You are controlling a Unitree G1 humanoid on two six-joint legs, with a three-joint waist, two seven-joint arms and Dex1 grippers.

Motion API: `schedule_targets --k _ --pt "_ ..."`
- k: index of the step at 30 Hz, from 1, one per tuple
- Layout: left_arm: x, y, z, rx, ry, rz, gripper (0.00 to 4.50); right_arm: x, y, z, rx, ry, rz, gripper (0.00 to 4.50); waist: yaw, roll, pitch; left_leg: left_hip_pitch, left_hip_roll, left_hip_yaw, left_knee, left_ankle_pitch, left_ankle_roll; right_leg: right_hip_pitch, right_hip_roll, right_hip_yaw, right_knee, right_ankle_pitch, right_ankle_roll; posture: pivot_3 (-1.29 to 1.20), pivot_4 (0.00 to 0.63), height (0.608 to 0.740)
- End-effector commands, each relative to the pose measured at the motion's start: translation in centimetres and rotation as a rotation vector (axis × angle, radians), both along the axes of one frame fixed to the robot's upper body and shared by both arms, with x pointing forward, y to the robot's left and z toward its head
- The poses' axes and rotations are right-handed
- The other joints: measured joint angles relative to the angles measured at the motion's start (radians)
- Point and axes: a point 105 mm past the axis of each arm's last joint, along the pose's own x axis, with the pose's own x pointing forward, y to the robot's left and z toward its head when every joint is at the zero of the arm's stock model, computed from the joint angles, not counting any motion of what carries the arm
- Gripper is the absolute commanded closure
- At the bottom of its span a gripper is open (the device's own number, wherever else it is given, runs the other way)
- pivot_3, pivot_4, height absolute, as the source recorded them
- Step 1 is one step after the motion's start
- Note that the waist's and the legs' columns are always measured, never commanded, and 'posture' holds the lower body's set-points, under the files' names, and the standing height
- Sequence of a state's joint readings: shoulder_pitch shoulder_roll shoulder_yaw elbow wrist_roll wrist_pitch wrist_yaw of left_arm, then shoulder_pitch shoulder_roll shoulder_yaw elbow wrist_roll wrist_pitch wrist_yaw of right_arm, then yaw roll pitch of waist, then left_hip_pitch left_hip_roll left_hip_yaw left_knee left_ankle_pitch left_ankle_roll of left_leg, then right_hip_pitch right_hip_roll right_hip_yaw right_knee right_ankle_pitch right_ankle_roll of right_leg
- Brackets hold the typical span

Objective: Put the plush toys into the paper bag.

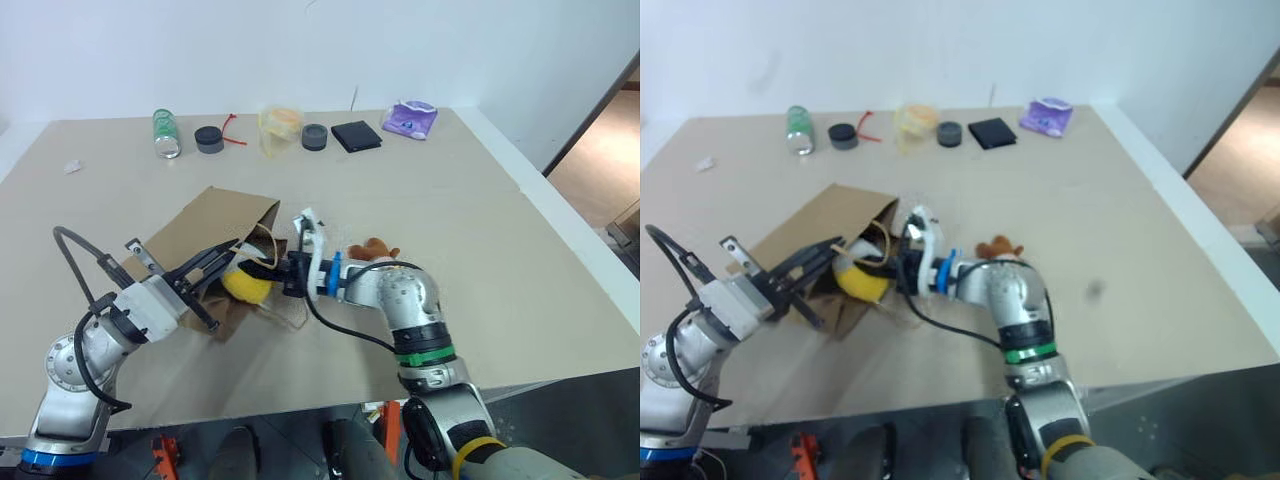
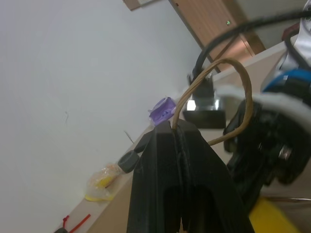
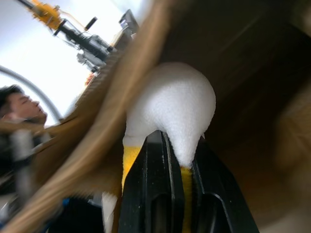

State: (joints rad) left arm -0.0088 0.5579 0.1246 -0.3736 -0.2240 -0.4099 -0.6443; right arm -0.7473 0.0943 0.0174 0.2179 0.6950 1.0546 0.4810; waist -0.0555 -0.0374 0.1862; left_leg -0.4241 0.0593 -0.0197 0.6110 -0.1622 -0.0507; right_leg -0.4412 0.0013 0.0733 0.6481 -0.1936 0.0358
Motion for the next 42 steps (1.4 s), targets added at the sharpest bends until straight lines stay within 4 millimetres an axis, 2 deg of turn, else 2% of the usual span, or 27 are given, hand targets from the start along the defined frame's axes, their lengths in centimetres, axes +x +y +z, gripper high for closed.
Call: schedule_targets --k 1,5,8,11,15,20,21,28,33,36,39,42 --pt "-0.4 0.1 -0.1 0.025 0.031 0.004 4.5 0.2 2.1 2.2 0.063 -0.036 -0.005 4.48 -0.002 0.0 0.0 0.0 0.0 0.0 0.0 0.0 0.0 0.0 0.0 0.0 0.0 0.0 0.0 0.0 0.15 0.74" --pt "-0.6 -0.5 0.6 0.02 -0.018 -0.005 4.5 -0.3 4.4 1.1 0.009 -0.016 0.009 4.48 -0.003 0.0 0.0 0.0 0.001 0.0 0.0 0.0 0.0 0.0 0.0 0.0 0.0 0.0 0.0 0.0 0.15 0.74" --pt "-0.6 -0.5 0.6 0.017 -0.02 0.004 4.5 -0.6 5.1 0.0 -0.054 -0.064 -0.001 4.48 -0.007 0.0 0.0 0.0 0.001 0.0 0.0 0.0 0.0 -0.001 0.0 -0.001 0.0 0.0 -0.001 0.0 0.15 0.74" --pt "-0.6 -0.5 0.5 0.017 -0.018 0.01 4.5 -1.5 5.0 0.0 -0.058 -0.105 0.045 4.48 -0.016 0.0 0.0 0.0 0.001 0.0 0.0 0.0 0.0 -0.001 0.001 -0.001 0.0 0.0 -0.001 0.0 0.15 0.74" --pt "-0.4 -0.7 0.9 0.009 -0.029 0.011 4.5 -1.1 3.0 0.7 -0.029 -0.154 0.036 2.82 -0.017 0.0 0.0 -0.001 0.001 -0.001 -0.001 0.0 0.0 -0.001 0.001 -0.001 0.0 0.0 -0.001 0.0 0.15 0.74" --pt "-0.2 -0.4 0.8 -0.002 -0.029 0.025 4.5 -0.2 -1.8 2.2 -0.062 -0.329 -0.009 0.24 -0.016 0.0 0.0 -0.001 0.001 -0.001 -0.001 0.0 0.0 0.0 0.0 -0.001 0.0 0.0 -0.001 0.0 0.15 0.74" --pt "-0.2 -0.3 0.8 -0.006 -0.032 0.029 4.5 -0.2 -2.5 2.2 -0.086 -0.365 -0.004 0.06 -0.015 0.0 0.0 -0.001 0.001 0.0 0.0 0.0 0.0 0.0 0.0 -0.001 0.0 0.0 -0.001 0.0 0.15 0.74" --pt "-0.2 0.1 0.9 -0.021 -0.036 0.038 4.5 0.0 -10.6 2.5 -0.233 -0.524 -0.039 0.06 -0.017 0.0 0.0 0.0 0.0 0.0 -0.002 0.0 0.0 -0.001 0.0 0.0 0.0 -0.001 -0.003 0.0 0.15 0.74" --pt "-0.2 0.3 1.0 -0.022 -0.038 0.038 4.5 2.6 -15.8 3.5 -0.399 -0.568 -0.23 0.06 -0.019 0.0 0.0 0.0 0.001 0.0 -0.002 0.0 0.0 -0.001 0.001 0.0 0.0 -0.001 -0.002 0.0 0.15 0.74" --pt "-0.2 0.4 1.1 -0.022 -0.04 0.035 4.5 3.8 -18.9 2.2 -0.579 -0.544 -0.309 0.06 -0.019 0.0 0.0 0.0 0.0 0.001 -0.002 0.0 0.0 -0.001 0.001 0.001 0.0 -0.001 -0.002 0.0 0.15 0.74" --pt "-0.2 0.4 1.2 -0.023 -0.043 0.032 4.5 3.9 -20.3 0.5 -0.673 -0.476 -0.323 0.06 -0.019 0.0 0.0 0.0 0.0 0.001 -0.002 0.0 0.0 -0.001 0.0 0.001 0.0 -0.001 -0.002 0.0 0.15 0.74" --pt "-0.1 0.5 1.3 -0.025 -0.046 0.033 4.5 3.3 -20.6 -1.5 -0.717 -0.363 -0.296 0.06 -0.02 0.0 0.0 0.0 0.0 0.001 -0.002 0.0 0.0 -0.001 0.0 0.001 0.0 -0.001 -0.002 0.0 0.15 0.74"
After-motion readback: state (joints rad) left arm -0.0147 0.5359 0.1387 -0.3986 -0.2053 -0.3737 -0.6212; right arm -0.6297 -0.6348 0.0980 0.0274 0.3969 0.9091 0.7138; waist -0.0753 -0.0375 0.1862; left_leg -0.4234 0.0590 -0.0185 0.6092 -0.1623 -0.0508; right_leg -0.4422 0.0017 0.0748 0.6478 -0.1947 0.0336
